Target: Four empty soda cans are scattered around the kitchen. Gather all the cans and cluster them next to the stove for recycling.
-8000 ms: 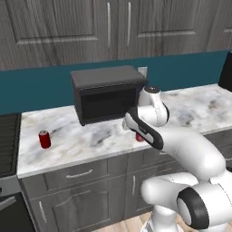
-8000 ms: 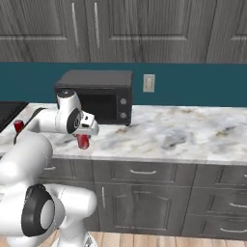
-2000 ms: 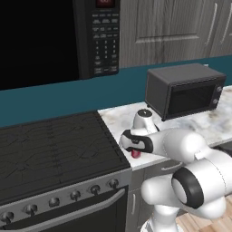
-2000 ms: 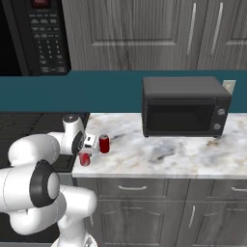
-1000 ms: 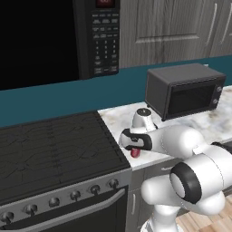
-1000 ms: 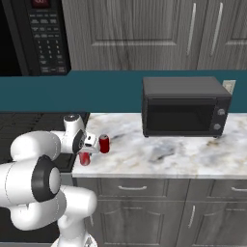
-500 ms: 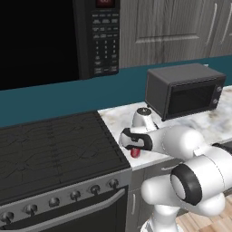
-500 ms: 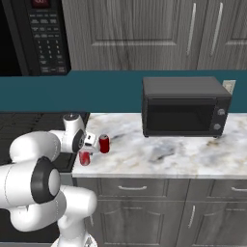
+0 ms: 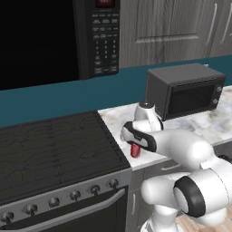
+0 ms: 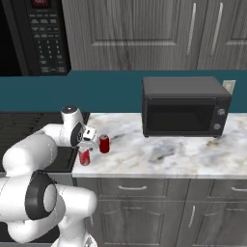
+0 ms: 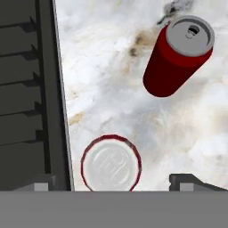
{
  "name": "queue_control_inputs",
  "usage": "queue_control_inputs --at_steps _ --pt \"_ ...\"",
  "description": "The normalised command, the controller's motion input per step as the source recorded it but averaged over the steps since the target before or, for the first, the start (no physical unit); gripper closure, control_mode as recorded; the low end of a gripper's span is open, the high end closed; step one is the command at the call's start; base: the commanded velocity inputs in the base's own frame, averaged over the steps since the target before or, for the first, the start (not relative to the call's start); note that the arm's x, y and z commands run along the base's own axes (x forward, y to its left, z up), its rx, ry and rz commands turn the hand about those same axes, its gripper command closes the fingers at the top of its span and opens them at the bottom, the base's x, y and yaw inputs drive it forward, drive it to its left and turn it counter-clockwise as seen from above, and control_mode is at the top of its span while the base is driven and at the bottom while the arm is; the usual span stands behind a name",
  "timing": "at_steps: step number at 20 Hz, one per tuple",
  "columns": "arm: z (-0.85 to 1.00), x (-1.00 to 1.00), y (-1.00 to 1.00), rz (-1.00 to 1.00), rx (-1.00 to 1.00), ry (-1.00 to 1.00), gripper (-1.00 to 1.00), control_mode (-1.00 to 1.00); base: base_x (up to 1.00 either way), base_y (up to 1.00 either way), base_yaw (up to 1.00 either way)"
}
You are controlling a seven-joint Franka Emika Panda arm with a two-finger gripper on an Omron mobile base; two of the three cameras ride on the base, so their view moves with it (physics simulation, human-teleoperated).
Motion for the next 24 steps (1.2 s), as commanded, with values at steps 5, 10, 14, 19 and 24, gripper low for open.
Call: queue_control_inputs --at_steps 5,10,14,19,24 --pt "0.43 -0.37 -0.09 -0.04 0.00 -0.04 -1.00 -1.00 0.00 0.00 0.00" --pt "0.38 -0.48 -0.08 -0.01 0.00 -0.06 -1.00 -1.00 0.00 0.00 0.00" --pt "0.38 -0.47 -0.06 0.00 0.00 -0.07 -1.00 -1.00 0.00 0.00 0.00" --pt "0.43 -0.33 -0.02 0.00 0.00 -0.04 -1.00 -1.00 0.00 0.00 0.00" --pt "0.39 -0.34 -0.10 0.00 0.00 -0.03 -1.00 -1.00 0.00 0.00 0.00"
